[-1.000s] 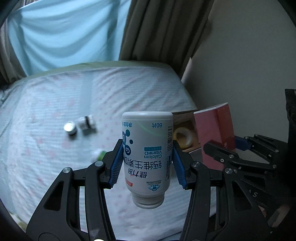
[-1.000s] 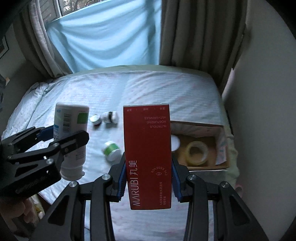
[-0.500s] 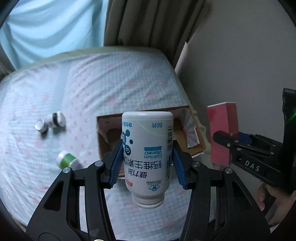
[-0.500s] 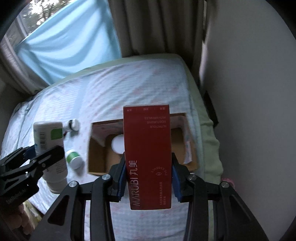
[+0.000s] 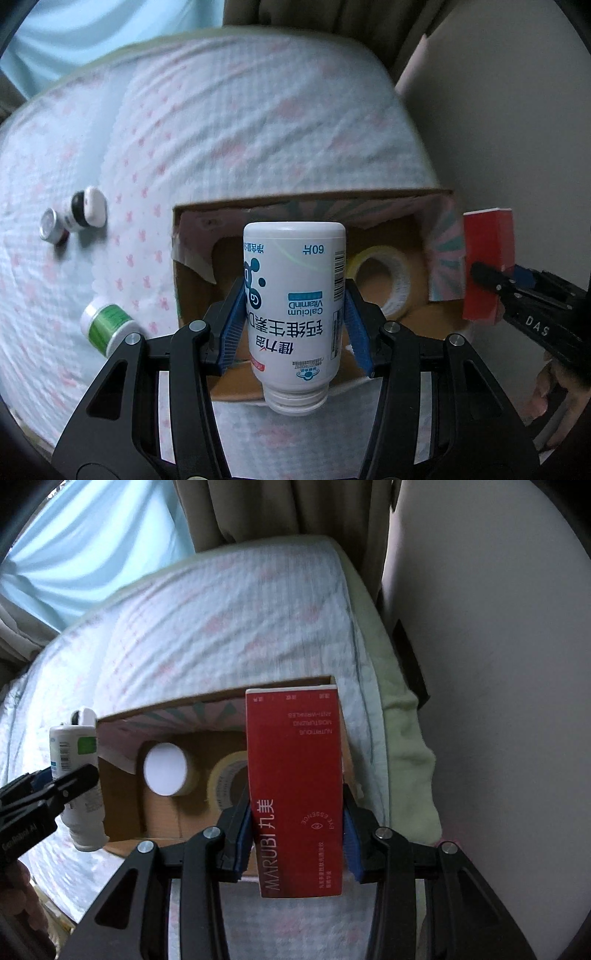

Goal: Organize rigid objects
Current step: 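Release the vitamin bottle and red box into the cardboard box with both tools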

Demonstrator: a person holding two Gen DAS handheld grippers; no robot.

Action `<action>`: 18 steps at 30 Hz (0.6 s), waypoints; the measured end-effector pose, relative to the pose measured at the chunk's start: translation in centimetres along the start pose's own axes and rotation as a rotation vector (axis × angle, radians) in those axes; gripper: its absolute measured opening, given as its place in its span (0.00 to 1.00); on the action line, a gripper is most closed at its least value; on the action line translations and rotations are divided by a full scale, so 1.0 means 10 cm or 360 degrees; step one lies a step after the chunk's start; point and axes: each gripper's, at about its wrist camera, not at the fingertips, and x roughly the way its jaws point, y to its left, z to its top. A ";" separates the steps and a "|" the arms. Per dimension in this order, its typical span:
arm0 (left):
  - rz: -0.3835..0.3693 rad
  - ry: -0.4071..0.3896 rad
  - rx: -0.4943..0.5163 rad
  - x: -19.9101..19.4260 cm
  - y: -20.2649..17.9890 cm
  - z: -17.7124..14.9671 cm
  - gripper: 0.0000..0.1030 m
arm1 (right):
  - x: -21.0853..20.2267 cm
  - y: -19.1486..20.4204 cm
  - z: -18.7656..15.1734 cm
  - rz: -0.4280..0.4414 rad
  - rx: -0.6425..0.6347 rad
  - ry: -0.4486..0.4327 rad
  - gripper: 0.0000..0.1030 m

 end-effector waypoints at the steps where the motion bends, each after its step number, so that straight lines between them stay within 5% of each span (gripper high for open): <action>1: 0.0011 0.0019 0.0002 0.08 0.01 -0.01 0.45 | 0.07 -0.01 0.00 -0.0004 -0.0004 0.0016 0.37; 7: 0.0058 0.0124 -0.0024 0.48 0.07 -0.13 0.45 | 0.37 -0.03 -0.01 -0.0023 -0.0056 0.0071 0.37; 18: 0.0138 0.0121 0.0062 0.65 0.04 -0.18 0.45 | 0.61 -0.01 0.03 0.0000 -0.0100 0.0086 0.37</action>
